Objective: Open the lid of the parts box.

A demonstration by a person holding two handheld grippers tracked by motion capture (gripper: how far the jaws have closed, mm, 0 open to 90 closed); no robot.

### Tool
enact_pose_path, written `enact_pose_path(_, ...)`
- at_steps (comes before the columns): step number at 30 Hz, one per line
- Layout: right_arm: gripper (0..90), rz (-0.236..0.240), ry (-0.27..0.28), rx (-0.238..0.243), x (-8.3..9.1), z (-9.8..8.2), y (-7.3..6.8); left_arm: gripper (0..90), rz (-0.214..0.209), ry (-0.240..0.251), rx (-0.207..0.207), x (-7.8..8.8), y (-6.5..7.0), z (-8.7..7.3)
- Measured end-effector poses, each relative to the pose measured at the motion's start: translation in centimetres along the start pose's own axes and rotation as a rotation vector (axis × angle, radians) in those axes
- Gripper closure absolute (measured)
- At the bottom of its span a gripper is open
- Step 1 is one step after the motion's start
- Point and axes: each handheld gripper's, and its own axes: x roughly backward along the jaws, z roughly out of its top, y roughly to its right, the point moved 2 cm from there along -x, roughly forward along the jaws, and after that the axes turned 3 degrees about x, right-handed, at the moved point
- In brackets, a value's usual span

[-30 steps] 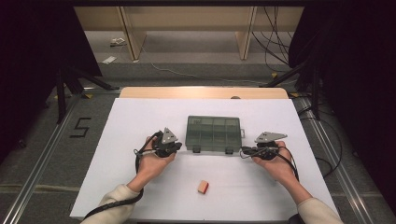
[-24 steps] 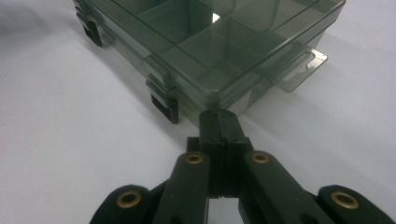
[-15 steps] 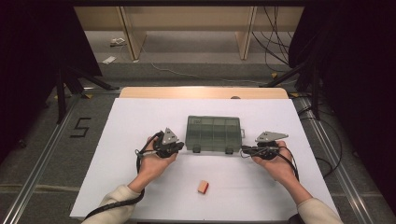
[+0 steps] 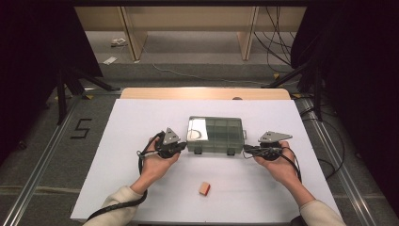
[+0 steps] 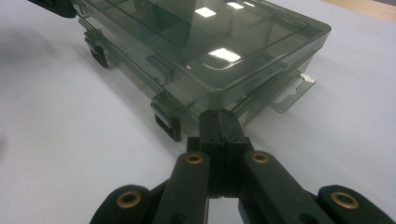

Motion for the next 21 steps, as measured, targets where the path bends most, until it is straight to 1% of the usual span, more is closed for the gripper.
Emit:
enact_pose_path(3,90.0,-0.002,0.005,-0.001,0.1,0.1,0.0,90.0,0.004,0.008,-0.003,0.0,0.1,0.3)
enact_pose_path(8,90.0,-0.008,0.019,0.000,0.3,0.4,0.0,89.9,0.001,0.018,0.000,0.0,0.2,0.6)
enact_pose_path(14,90.0,-0.023,0.036,0.006,0.4,0.8,0.0,89.9,0.007,0.040,0.006,-0.1,0.1,1.1)
enact_pose_path(21,90.0,-0.034,0.057,-0.002,0.7,1.4,0.3,89.9,0.008,0.055,0.005,0.0,0.2,1.7)
